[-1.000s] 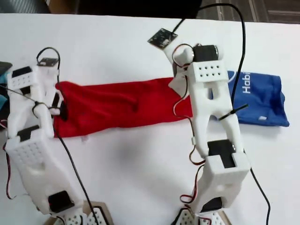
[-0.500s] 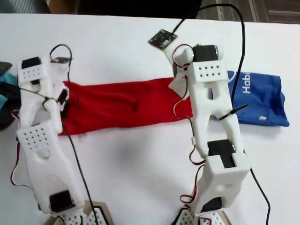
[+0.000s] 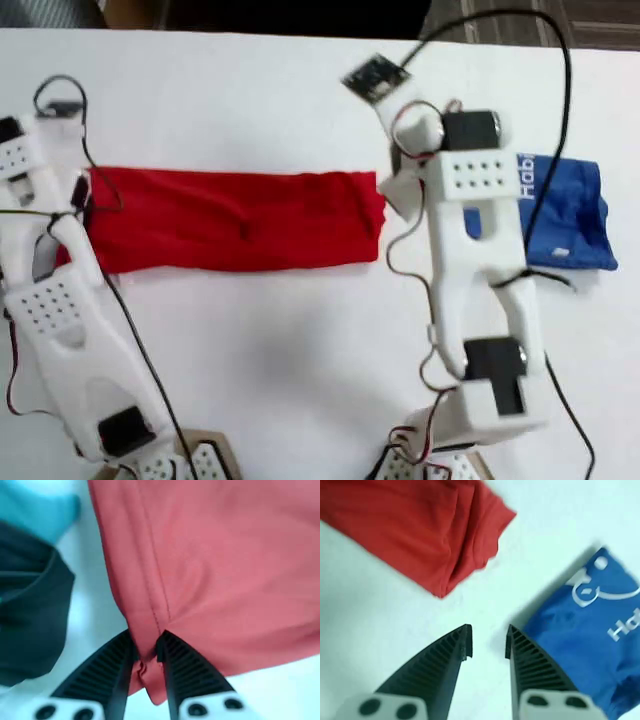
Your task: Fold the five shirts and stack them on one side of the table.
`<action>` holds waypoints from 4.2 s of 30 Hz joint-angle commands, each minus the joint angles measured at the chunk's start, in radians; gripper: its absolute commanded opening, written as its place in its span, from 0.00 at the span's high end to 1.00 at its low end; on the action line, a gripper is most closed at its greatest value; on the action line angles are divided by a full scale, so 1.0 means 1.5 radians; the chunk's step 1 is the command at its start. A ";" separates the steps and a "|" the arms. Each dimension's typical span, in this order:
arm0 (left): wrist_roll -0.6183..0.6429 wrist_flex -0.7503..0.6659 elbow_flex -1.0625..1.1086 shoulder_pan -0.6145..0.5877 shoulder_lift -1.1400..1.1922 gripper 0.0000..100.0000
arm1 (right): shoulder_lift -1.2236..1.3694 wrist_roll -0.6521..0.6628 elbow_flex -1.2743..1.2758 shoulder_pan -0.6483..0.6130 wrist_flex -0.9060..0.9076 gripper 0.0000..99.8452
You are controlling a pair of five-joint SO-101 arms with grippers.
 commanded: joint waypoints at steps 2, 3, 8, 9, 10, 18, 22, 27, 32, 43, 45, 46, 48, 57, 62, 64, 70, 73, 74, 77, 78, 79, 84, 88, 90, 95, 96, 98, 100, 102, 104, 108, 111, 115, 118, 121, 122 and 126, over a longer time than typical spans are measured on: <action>-0.006 0.012 0.084 0.076 -0.157 0.97 | -0.124 -0.005 0.175 0.058 -0.093 0.88; -0.002 0.011 0.113 0.105 -0.181 0.97 | -0.147 -0.004 0.214 0.073 -0.112 0.88; 0.061 0.008 0.188 0.277 -0.265 0.97 | -0.248 -0.003 0.375 0.169 -0.162 0.88; 0.070 0.008 0.187 0.312 -0.271 0.97 | -0.267 -0.002 0.405 0.191 -0.168 0.88; 0.079 0.007 0.181 0.342 -0.273 0.97 | -0.285 -0.002 0.435 0.211 -0.178 0.88; 0.119 -0.016 0.077 0.518 -0.243 0.97 | -0.381 -0.001 0.654 0.323 -0.278 0.77; 0.134 -0.017 0.005 0.582 -0.200 0.97 | -0.389 -0.001 0.762 0.365 -0.367 0.76; 0.134 -0.017 -0.058 0.652 -0.131 0.97 | -0.389 -0.001 0.881 0.376 -0.509 0.76; 0.134 -0.016 -0.133 0.702 -0.063 0.97 | -0.394 -0.006 0.948 0.375 -0.600 0.76; 0.134 -0.011 -0.244 0.732 0.050 0.97 | -0.390 -0.005 0.947 0.374 -0.604 0.76; 0.134 -0.011 -0.244 0.732 0.051 0.97 | -0.390 -0.005 0.947 0.374 -0.604 0.76; 0.134 -0.011 -0.244 0.734 0.049 0.97 | -0.389 -0.005 0.947 0.374 -0.605 0.76; 0.134 -0.011 -0.244 0.736 0.043 0.97 | -0.389 -0.005 0.947 0.374 -0.605 0.76; 0.130 0.005 -0.244 0.716 -0.029 0.84 | -0.389 -0.005 0.947 0.374 -0.605 0.76; 0.130 0.006 -0.238 0.645 -0.081 0.84 | -0.389 -0.007 0.947 0.374 -0.605 0.76; 0.130 0.006 -0.238 0.599 -0.074 0.84 | -0.389 -0.007 0.947 0.374 -0.605 0.76; 0.133 0.007 -0.238 0.451 -0.035 0.98 | -0.394 -0.043 0.878 0.373 -0.579 0.96; 0.133 0.007 -0.238 0.382 -0.023 0.97 | -0.379 -0.090 0.757 0.317 -0.499 0.98; 0.133 0.008 -0.238 0.360 -0.017 0.97 | -0.369 -0.099 0.706 0.283 -0.466 0.98; 0.133 0.009 -0.237 0.309 0.005 0.97 | -0.299 -0.124 0.522 0.162 -0.365 0.98; 0.133 0.009 -0.237 0.292 0.013 0.97 | -0.261 -0.138 0.457 0.121 -0.334 0.98; 0.133 0.009 -0.237 0.275 0.021 0.97 | -0.219 -0.148 0.399 0.080 -0.306 0.98; 0.133 0.011 -0.237 0.209 0.061 0.97 | -0.006 -0.164 0.154 -0.087 -0.221 0.98; 0.142 0.011 -0.237 0.169 0.078 0.97 | 0.122 -0.164 0.012 -0.144 -0.209 0.98; 0.172 0.011 -0.237 0.133 0.083 0.97 | 0.171 -0.164 -0.043 -0.159 -0.208 0.98; 0.187 0.011 -0.237 0.049 0.115 0.97 | 0.275 -0.163 -0.147 -0.184 -0.178 0.98; 0.187 0.011 -0.237 0.041 0.124 0.97 | 0.290 -0.163 -0.164 -0.185 -0.171 0.98; 0.187 0.011 -0.237 0.034 0.142 0.97 | 0.314 -0.163 -0.197 -0.185 -0.160 0.98; 0.187 0.011 -0.237 0.033 0.160 0.97 | 0.331 -0.162 -0.229 -0.185 -0.151 0.98; 0.188 0.011 -0.237 0.035 0.174 0.97 | 0.344 -0.159 -0.248 -0.185 -0.147 0.98; 0.188 0.011 -0.238 0.037 0.184 0.97 | 0.356 -0.158 -0.260 -0.185 -0.138 0.98; 0.189 0.007 -0.238 0.037 0.209 0.97 | 0.363 -0.157 -0.263 -0.190 -0.109 0.98; 0.190 0.006 -0.244 0.037 0.236 0.97 | 0.367 -0.144 -0.259 -0.202 -0.081 0.98; 0.197 0.005 -0.244 0.037 0.258 0.97 | 0.360 -0.121 -0.262 -0.235 -0.021 0.98; 0.211 0.001 -0.244 0.037 0.258 0.97 | 0.339 -0.121 -0.256 -0.251 0.001 0.98; 0.212 0.001 -0.244 0.042 0.256 0.97 | 0.319 -0.120 -0.234 -0.253 0.014 0.98; 0.212 0.001 -0.244 0.044 0.256 0.97 | 0.314 -0.120 -0.223 -0.251 0.015 0.98; 0.212 0.001 -0.244 0.051 0.256 0.97 | 0.291 -0.100 -0.147 -0.249 0.016 0.98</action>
